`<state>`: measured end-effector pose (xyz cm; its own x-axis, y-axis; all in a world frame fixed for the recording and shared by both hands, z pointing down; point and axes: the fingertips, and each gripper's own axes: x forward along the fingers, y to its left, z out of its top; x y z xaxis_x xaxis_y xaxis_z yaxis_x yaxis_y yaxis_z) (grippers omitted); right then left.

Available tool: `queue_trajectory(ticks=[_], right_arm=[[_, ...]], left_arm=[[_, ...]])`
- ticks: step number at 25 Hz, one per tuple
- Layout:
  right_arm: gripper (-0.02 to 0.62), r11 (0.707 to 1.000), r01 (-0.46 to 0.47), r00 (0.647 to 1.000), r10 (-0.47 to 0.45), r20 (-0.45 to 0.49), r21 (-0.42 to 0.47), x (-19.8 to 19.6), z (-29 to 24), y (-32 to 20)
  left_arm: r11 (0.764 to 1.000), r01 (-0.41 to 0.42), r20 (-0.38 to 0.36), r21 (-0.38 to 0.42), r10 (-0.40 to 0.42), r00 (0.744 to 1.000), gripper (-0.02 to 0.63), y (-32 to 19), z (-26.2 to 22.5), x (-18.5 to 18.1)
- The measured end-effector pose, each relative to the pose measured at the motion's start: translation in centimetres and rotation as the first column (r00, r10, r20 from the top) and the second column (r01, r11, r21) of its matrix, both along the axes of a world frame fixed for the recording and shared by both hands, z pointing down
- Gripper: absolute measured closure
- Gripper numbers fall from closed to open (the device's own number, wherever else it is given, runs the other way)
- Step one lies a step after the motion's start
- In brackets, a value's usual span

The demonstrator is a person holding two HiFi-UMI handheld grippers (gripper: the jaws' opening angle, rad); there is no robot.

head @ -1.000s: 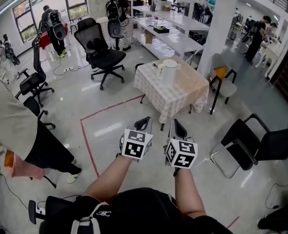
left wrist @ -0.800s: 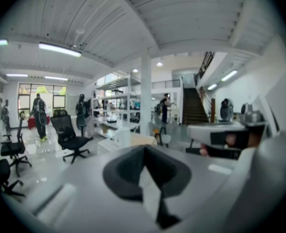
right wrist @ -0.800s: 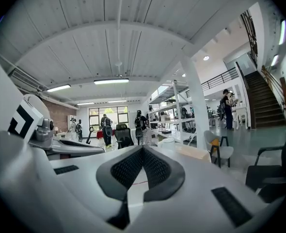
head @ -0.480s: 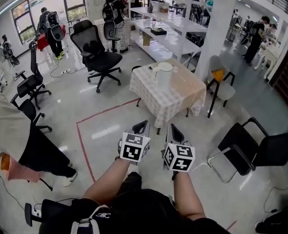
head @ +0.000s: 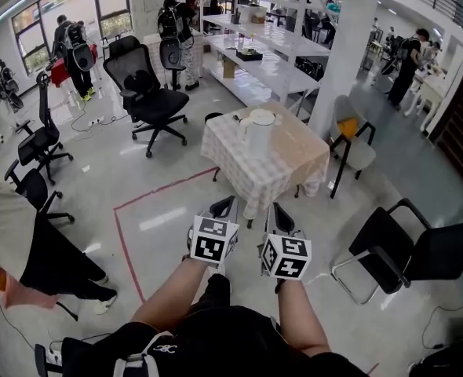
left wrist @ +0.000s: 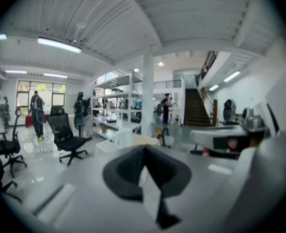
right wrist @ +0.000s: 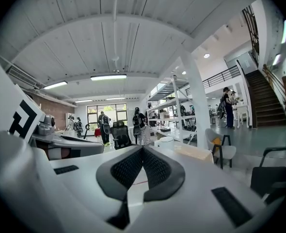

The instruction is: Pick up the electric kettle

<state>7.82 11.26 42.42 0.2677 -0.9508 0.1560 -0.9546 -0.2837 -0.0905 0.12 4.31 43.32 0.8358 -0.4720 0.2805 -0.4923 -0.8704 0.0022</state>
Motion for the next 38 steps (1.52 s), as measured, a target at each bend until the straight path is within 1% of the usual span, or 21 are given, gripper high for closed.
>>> queue_trajectory(ticks=[7,11,13,16,18,24,29,33,38], right_arm=[[0.597,1.0,0.003,1.0,-0.003,-0.013,-0.002,2.2,1.9,-6.8],[0.598,1.0,0.007,0.999,-0.008,-0.031,-0.028,4.7,2.5,-12.1],[0.597,0.999,0.007,1.0,-0.008,-0.016,-0.045,6.1,2.6,-14.7],[0.597,0.999,0.003,1.0,-0.003,0.015,-0.04,8.4,2.2,-18.7],[0.597,0.999,0.002,1.0,-0.001,0.021,-0.042,9.8,2.1,-21.4],[0.597,0.999,0.003,0.999,-0.001,0.051,-0.049,13.0,2.6,-27.7],[0.597,0.998,0.001,0.999,0.001,0.039,-0.061,14.6,2.9,-31.5],[0.597,0.996,0.013,0.999,-0.009,0.052,-0.085,15.6,4.2,-33.4],[0.597,0.994,0.03,0.998,-0.023,0.063,-0.103,16.4,5.7,-35.4]], left_arm=[[0.999,0.019,-0.004,-0.04,-0.02,1.0,0.606,-6.6,2.3,2.2],[0.998,0.02,-0.001,-0.064,-0.02,1.0,0.606,-12.0,2.9,5.1],[0.997,0.019,0.005,-0.074,-0.019,1.0,0.605,-14.5,2.8,6.5],[0.997,0.005,0.014,-0.077,-0.004,1.0,0.605,-18.3,2.6,8.9],[0.997,-0.004,0.019,-0.082,0.006,1.0,0.605,-21.0,2.6,10.5],[0.995,-0.016,0.041,-0.095,0.02,0.999,0.606,-27.1,3.4,13.4],[0.993,-0.027,0.044,-0.115,0.032,0.998,0.606,-30.8,4.1,14.9],[0.99,-0.032,0.054,-0.138,0.04,0.998,0.606,-32.2,5.0,15.7],[0.987,-0.001,0.07,-0.158,0.012,0.997,0.606,-33.8,5.9,15.7]])
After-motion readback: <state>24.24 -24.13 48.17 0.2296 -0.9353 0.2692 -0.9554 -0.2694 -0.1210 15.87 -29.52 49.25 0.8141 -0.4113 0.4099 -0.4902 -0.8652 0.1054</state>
